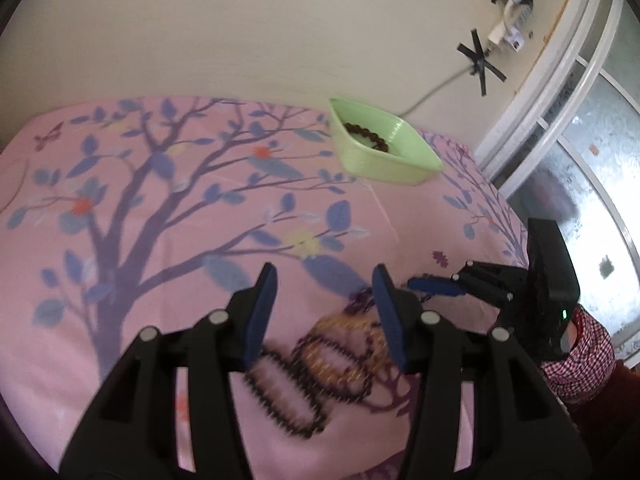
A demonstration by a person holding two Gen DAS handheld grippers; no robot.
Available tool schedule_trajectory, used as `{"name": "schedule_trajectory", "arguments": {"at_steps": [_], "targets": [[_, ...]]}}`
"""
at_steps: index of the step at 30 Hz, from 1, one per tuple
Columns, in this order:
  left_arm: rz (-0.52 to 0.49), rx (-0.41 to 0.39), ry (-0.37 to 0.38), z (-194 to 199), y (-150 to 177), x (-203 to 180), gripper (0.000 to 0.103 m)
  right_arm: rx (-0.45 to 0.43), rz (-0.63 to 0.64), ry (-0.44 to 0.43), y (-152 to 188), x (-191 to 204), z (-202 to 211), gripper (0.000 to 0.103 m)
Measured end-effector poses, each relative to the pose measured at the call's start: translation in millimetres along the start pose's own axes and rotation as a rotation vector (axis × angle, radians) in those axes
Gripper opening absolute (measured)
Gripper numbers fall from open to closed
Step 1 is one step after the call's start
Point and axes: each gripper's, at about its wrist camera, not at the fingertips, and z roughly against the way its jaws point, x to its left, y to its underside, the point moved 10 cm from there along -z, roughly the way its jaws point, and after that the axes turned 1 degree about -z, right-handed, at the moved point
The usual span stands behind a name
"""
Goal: Organize jewelry
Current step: 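Close both grippers on the purple crystal necklace on the sheet, then carry the purple necklace with both grippers into the green tray and release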
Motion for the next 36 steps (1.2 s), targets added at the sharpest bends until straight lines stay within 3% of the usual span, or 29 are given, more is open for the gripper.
{"name": "schedule_trajectory", "arguments": {"at_steps": [1, 2, 5, 10, 15, 17, 19, 21, 22, 23, 24, 25, 26, 27, 28, 30, 31, 36], "targets": [[0.002, -0.001, -0.004, 3, 3, 2, 0.047, -0.002, -0.011, -0.003, 2, -5, 1, 0.007], [0.002, 0.002, -0.008, 5, 6, 4, 0.047, -0.007, -0.032, 0.014, 1, -13, 1, 0.0], [0.005, 0.011, -0.03, 9, 16, 9, 0.047, -0.018, -0.126, 0.015, -1, -31, 3, 0.0], [-0.029, 0.01, -0.033, 7, 21, -2, 0.047, -0.09, -0.333, 0.09, 9, -84, 29, 0.0], [-0.199, 0.048, -0.005, -27, 18, -61, 0.047, -0.102, -0.454, 0.06, 36, -102, 50, 0.0], [-0.278, 0.067, -0.005, -45, 18, -85, 0.053, -0.1, -0.49, 0.029, 45, -104, 55, 0.0], [-0.359, 0.077, -0.029, -66, 19, -104, 0.067, -0.101, -0.508, 0.031, 52, -107, 61, 0.0], [-0.437, 0.088, -0.064, -85, 22, -114, 0.067, -0.113, -0.494, 0.044, 55, -107, 69, 0.012], [-0.462, 0.102, -0.09, -94, 24, -114, 0.067, -0.121, -0.476, 0.054, 56, -105, 73, 0.025], [-0.48, 0.115, -0.11, -101, 26, -113, 0.067, -0.122, -0.458, 0.057, 56, -103, 75, 0.029], [-0.499, 0.136, -0.122, -110, 29, -112, 0.063, -0.113, -0.42, 0.059, 55, -98, 75, 0.029], [-0.507, 0.149, -0.125, -115, 31, -110, 0.044, -0.094, -0.383, 0.063, 55, -94, 73, 0.029], [-0.508, 0.169, -0.114, -120, 34, -110, 0.039, -0.077, -0.353, 0.071, 57, -92, 71, 0.029], [-0.489, 0.164, -0.084, -121, 31, -110, 0.016, -0.05, -0.308, 0.086, 56, -88, 65, 0.029], [-0.475, 0.175, -0.06, -122, 31, -111, 0.009, -0.02, -0.27, 0.099, 56, -84, 56, 0.029], [-0.441, 0.184, -0.041, -125, 28, -111, 0.005, -0.015, -0.198, 0.15, 50, -79, 44, 0.013], [-0.425, 0.185, -0.03, -127, 27, -112, 0.005, -0.022, -0.18, 0.134, 42, -75, 39, 0.0], [-0.276, 0.163, 0.086, -120, -2, -114, 0.005, -0.037, -0.335, -0.018, 14, -81, 21, 0.0]]}}
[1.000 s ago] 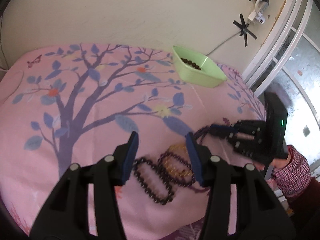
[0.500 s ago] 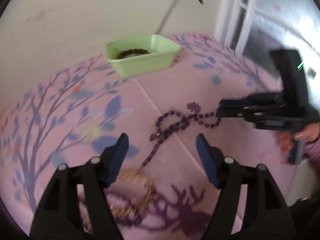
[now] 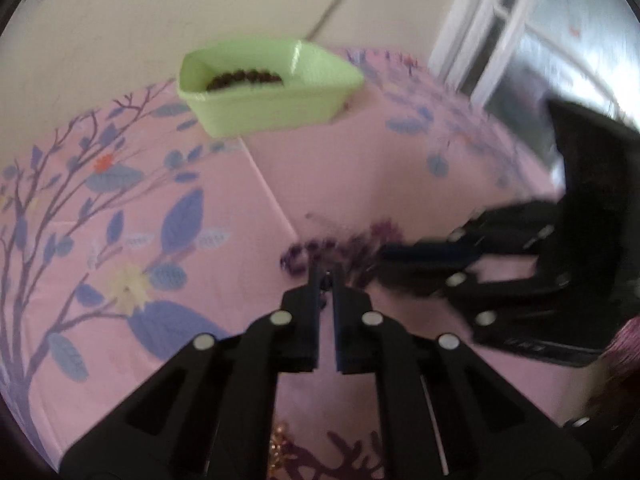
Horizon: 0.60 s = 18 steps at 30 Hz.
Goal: Organize jewelry
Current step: 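Carry the purple necklace with both grippers into the green tray and release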
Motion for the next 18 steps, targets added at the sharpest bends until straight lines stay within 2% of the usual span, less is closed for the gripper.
{"name": "schedule_trajectory", "arguments": {"at_steps": [4, 6, 12, 18], "targets": [[0.042, -0.085, 0.06, 33, -39, 0, 0.005, -0.067, -0.096, -0.132, -42, 9, 22, 0.0], [0.038, -0.129, 0.07, 50, -64, -2, 0.005, -0.108, -0.103, -0.158, -66, 12, 38, 0.0], [-0.003, -0.249, 0.034, 92, -142, -7, 0.005, -0.227, -0.072, -0.123, -144, 9, 81, 0.0], [-0.002, -0.297, 0.002, 98, -206, 0, 0.005, -0.288, -0.075, -0.063, -200, -15, 102, 0.0]]}}
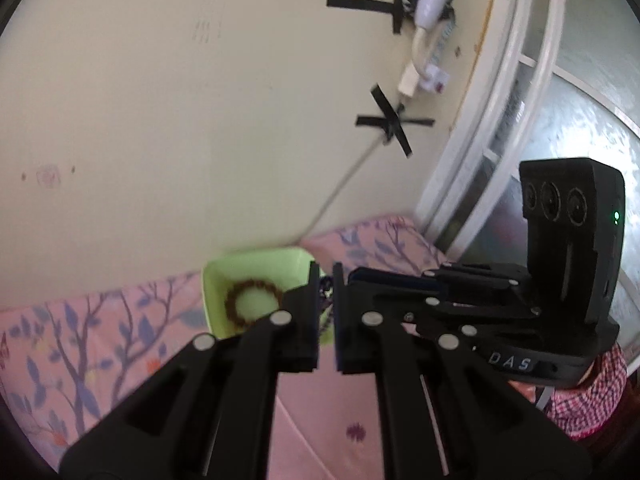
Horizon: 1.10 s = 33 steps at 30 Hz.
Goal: Organize jewelry
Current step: 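Carry the purple necklace with both grippers into the green tray and release, then grasp the gold bead bracelet with the right gripper while the left gripper closes on it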
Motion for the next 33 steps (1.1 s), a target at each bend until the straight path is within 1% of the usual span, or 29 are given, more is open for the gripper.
{"name": "schedule_trajectory", "arguments": {"at_steps": [3, 5, 9, 10, 14, 16, 17, 19, 20, 22, 24, 26, 28, 29, 32, 33], "targets": [[0.021, 0.013, -0.006, -21, -10, 9, 0.005, 0.001, -0.011, 0.026, -11, -16, -9, 0.0], [0.031, 0.029, -0.006, -35, -9, 15, 0.005, 0.009, -0.021, 0.041, -11, -28, -17, 0.0], [0.04, 0.082, -0.024, -76, 1, 26, 0.005, 0.046, -0.053, 0.067, -3, -55, -46, 0.0], [0.044, 0.092, -0.027, -84, 3, 28, 0.005, 0.054, -0.059, 0.072, 2, -62, -46, 0.0], [0.06, 0.139, -0.038, -117, 15, 37, 0.005, 0.084, -0.1, 0.081, 12, -90, -68, 0.0], [0.069, 0.169, -0.072, -133, 25, 44, 0.006, 0.089, -0.125, 0.084, 19, -106, -78, 0.0], [0.08, 0.202, -0.092, -144, 33, 50, 0.007, 0.093, -0.132, 0.107, 24, -114, -84, 0.0], [0.103, 0.251, -0.109, -153, 46, 57, 0.008, 0.114, -0.129, 0.175, 30, -126, -88, 0.0], [0.112, 0.261, -0.109, -153, 50, 59, 0.008, 0.112, -0.139, 0.185, 33, -128, -86, 0.0], [0.098, 0.229, -0.106, -139, 51, 58, 0.008, 0.076, -0.144, 0.129, 34, -114, -72, 0.003], [0.087, 0.194, -0.115, -118, 50, 57, 0.008, 0.039, -0.098, 0.133, 37, -101, -58, 0.004], [0.097, 0.178, -0.114, -92, 58, 55, 0.008, 0.022, -0.076, 0.117, 45, -88, -47, 0.004], [0.098, 0.167, -0.11, -70, 71, 53, 0.008, 0.019, -0.063, 0.077, 67, -66, -32, 0.004], [0.097, 0.16, -0.109, -53, 83, 52, 0.008, 0.025, -0.058, 0.069, 77, -58, -28, 0.004], [0.105, 0.16, -0.127, -21, 120, 53, 0.008, 0.076, -0.064, 0.018, 129, -29, -21, 0.004], [0.115, 0.162, -0.139, -4, 140, 57, 0.008, 0.109, -0.078, -0.011, 156, -16, -19, 0.004]]}}
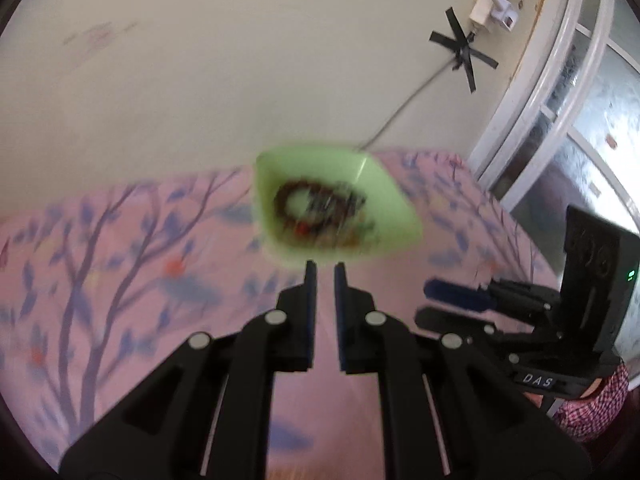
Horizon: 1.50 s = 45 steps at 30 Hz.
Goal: Organize jewelry
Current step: 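Grasp the gold bead bracelet with the right gripper while the left gripper closes on it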
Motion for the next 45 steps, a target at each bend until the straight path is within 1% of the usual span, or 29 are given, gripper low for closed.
{"name": "schedule_trajectory", "arguments": {"at_steps": [2, 3, 6, 7, 9, 12, 15, 17, 21, 23, 24, 26, 29, 32, 36, 37, 38, 39, 40, 41, 42, 44, 45], "targets": [[0.02, 0.005, -0.008, 12, 27, 11, 0.008, 0.042, -0.003, -0.025, 32, 14, -3, 0.004], [0.042, 0.01, -0.02, 21, 46, 19, 0.008, 0.068, 0.004, -0.034, 52, 24, -7, 0.004], [0.103, 0.014, -0.046, 39, 92, 40, 0.008, 0.133, 0.034, -0.064, 91, 52, -18, 0.004], [0.129, 0.013, -0.049, 46, 106, 47, 0.008, 0.144, 0.041, -0.07, 97, 58, -19, 0.004], [0.168, 0.004, -0.058, 57, 126, 55, 0.008, 0.174, 0.077, -0.064, 107, 75, -26, 0.004], [0.215, 0.0, -0.07, 70, 153, 64, 0.008, 0.179, 0.155, -0.038, 112, 96, -35, 0.003], [0.208, -0.01, -0.115, 79, 168, 68, 0.008, 0.172, 0.199, 0.001, 109, 110, -41, 0.001], [0.203, -0.014, -0.122, 82, 173, 66, 0.008, 0.181, 0.203, 0.009, 108, 115, -47, 0.0], [0.159, -0.009, -0.165, 80, 178, 59, 0.008, 0.189, 0.265, 0.089, 104, 109, -68, 0.0], [0.142, -0.006, -0.172, 77, 176, 57, 0.008, 0.177, 0.287, 0.138, 100, 103, -65, 0.0], [0.13, -0.005, -0.176, 76, 175, 54, 0.008, 0.161, 0.298, 0.177, 97, 97, -61, 0.0], [0.108, -0.004, -0.168, 73, 171, 46, 0.008, 0.15, 0.273, 0.205, 96, 81, -48, 0.0], [0.064, -0.004, -0.159, 68, 162, 31, 0.008, 0.124, 0.209, 0.255, 95, 45, -26, 0.0], [0.019, -0.003, -0.133, 59, 150, 9, 0.008, 0.088, 0.141, 0.339, 98, 1, 9, 0.0], [-0.056, 0.009, -0.092, 41, 132, -28, 0.008, 0.055, 0.069, 0.387, 108, -36, 46, 0.0], [-0.076, 0.017, -0.077, 35, 129, -39, 0.008, 0.048, 0.051, 0.386, 111, -42, 53, 0.0], [-0.097, 0.026, -0.06, 29, 125, -50, 0.012, 0.042, 0.031, 0.37, 113, -46, 58, 0.0], [-0.121, 0.038, -0.042, 19, 121, -64, 0.025, 0.031, -0.007, 0.334, 116, -49, 64, 0.0], [-0.136, 0.046, -0.033, 13, 118, -73, 0.043, 0.023, -0.031, 0.316, 117, -51, 67, 0.0], [-0.154, 0.057, -0.019, 3, 115, -86, 0.05, 0.017, -0.061, 0.299, 118, -54, 71, 0.0], [-0.162, 0.062, -0.005, -2, 114, -95, 0.054, 0.012, -0.09, 0.286, 120, -57, 74, 0.0], [-0.184, 0.09, 0.026, -18, 112, -113, 0.054, 0.012, -0.101, 0.278, 121, -59, 77, 0.0], [-0.189, 0.109, 0.029, -28, 112, -121, 0.054, 0.015, -0.092, 0.276, 121, -59, 78, 0.0]]}}
